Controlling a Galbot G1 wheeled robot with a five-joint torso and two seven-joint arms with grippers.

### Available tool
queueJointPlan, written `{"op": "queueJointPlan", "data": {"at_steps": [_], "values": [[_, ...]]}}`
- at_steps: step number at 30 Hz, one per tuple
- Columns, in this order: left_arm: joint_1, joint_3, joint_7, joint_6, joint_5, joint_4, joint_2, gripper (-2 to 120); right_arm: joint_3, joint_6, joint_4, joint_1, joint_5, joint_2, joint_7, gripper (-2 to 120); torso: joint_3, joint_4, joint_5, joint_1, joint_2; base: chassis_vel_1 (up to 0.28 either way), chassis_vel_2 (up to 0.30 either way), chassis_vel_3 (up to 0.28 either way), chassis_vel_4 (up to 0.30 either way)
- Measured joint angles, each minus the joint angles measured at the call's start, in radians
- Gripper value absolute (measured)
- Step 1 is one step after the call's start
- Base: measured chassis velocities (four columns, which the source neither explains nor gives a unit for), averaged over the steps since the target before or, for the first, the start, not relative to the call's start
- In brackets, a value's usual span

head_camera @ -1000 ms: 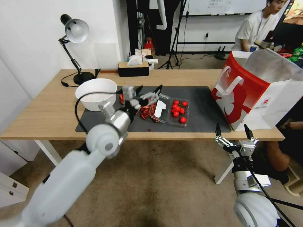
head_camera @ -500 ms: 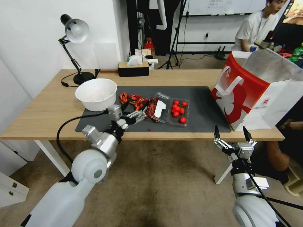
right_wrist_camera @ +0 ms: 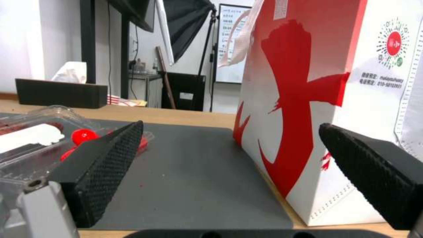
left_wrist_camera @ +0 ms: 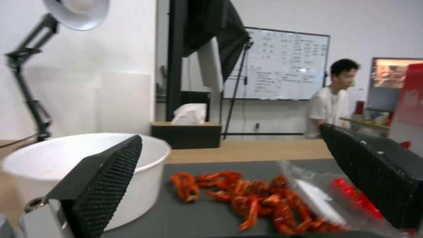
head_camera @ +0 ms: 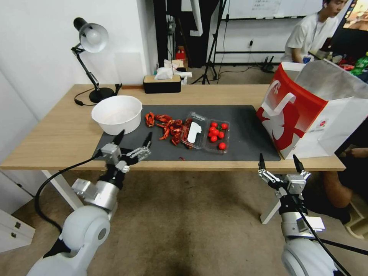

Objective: Pick up the trash from the table and place it into the takeout bag.

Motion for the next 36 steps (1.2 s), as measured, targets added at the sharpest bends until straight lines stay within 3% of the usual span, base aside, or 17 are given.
{"op": "queueJointPlan", "data": {"at_steps": [13, 27, 36], "values": [[0.139, -0.092, -0.001, -0.148, 0.15, 0.062, -0.114, 100, 0.002, 0.0, 0.001, -0.021, -0.016, 0.007, 0.001, 100, 0.0, 0.0, -0.0001, 0.0, 0.0, 0.0, 0.0, 0.0, 0.0], [0.199, -0.127, -0.011, -0.227, 0.24, 0.109, -0.163, 100, 0.01, 0.0, 0.012, -0.052, -0.05, 0.018, 0.003, 100, 0.0, 0.0, 0.0, 0.0, 0.0, 0.0, 0.0, 0.0, 0.0], [0.202, -0.112, -0.011, -0.233, 0.253, 0.115, -0.178, 100, 0.011, 0.0, 0.011, -0.069, -0.072, 0.032, 0.004, 100, 0.0, 0.0, 0.0, 0.0, 0.0, 0.0, 0.0, 0.0, 0.0]]}}
